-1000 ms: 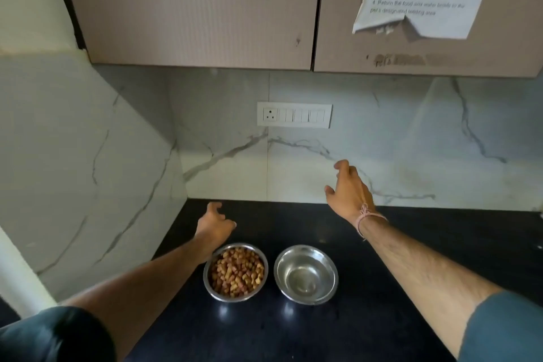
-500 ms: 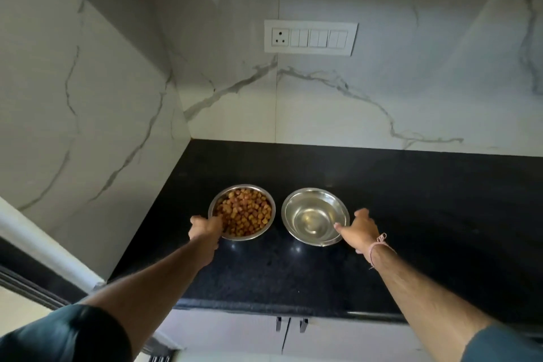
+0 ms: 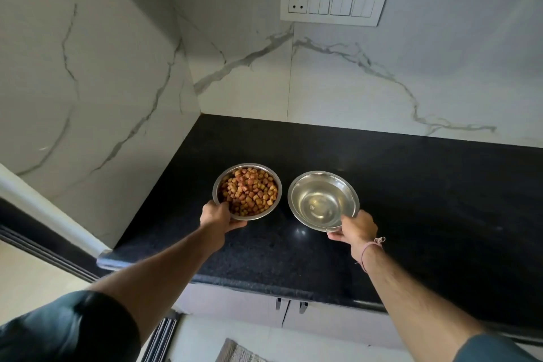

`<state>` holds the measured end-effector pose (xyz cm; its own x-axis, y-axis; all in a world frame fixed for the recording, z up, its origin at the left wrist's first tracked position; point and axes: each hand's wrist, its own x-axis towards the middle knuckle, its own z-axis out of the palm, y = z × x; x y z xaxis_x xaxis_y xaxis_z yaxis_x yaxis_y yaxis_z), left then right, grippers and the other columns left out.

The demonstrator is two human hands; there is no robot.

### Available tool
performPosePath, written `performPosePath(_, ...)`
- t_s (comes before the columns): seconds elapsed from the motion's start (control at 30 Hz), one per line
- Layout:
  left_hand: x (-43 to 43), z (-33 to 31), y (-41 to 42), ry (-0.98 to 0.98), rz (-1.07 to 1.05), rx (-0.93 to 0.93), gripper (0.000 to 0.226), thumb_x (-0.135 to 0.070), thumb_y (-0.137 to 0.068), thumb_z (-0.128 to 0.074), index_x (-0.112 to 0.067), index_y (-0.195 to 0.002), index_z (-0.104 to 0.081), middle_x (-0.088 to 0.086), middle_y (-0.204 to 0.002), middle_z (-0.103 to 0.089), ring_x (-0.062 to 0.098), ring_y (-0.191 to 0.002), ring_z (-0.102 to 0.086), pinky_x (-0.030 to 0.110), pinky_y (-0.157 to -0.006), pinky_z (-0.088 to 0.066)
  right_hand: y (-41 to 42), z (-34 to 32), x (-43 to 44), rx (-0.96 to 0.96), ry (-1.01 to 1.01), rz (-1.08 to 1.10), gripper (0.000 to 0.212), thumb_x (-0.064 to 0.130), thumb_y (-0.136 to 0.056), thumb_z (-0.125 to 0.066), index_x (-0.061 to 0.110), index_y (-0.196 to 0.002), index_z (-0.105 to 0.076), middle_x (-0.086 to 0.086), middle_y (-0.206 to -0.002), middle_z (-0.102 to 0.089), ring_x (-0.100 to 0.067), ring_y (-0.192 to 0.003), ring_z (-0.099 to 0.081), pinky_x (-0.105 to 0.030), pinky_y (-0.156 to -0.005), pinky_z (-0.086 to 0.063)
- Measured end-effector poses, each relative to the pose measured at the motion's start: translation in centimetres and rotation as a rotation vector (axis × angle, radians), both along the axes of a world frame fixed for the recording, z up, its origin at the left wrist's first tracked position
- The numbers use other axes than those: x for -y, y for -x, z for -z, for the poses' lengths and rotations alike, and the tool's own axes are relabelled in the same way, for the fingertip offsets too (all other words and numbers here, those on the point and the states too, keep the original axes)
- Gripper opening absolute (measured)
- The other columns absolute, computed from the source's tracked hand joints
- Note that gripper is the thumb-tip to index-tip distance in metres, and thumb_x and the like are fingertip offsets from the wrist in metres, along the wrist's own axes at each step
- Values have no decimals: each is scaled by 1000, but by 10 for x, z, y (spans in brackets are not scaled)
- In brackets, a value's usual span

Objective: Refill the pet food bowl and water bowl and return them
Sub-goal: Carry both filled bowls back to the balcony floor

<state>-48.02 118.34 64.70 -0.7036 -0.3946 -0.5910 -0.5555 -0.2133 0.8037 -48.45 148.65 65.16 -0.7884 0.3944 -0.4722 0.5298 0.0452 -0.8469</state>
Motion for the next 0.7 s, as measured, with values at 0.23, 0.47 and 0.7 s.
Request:
performPosePath(0.23,-2,-7,-4,105,8,52,34,-6,-104,-50,-12,-137,-48,13,-104,-63,24,-57,-76,34,-55,-63,8,-4,-1,42,-3,-6,23,-11,-91,-51,6,-103,-62,-14,-104,-66,-31,-59,-74,-26,-42,-56)
performPosePath(0.47,4,-17,-27,158,-40,74,33,-8,-104,-52,-12,-136,-48,18,-119,-62,33,-79,-76,35,-52,-63,13,-3,-6,68,-96,-91,23,-12,-91,-46,0,-106,-58,-20,-110,-65,-29,-46,-71,-26,-39,-55)
performPosePath(0.7,23,-20,-58,147,-161,65,28,-7,-104,-48,-11,-131,-52,17,-108,-65,31,-66,-77,36,-50,-61,6,-13,3,55,-191,-221,22,-10,-92,-44,-3,-105,-61,-25,-115,-66,-29,-46,-71,-31,-42,-59)
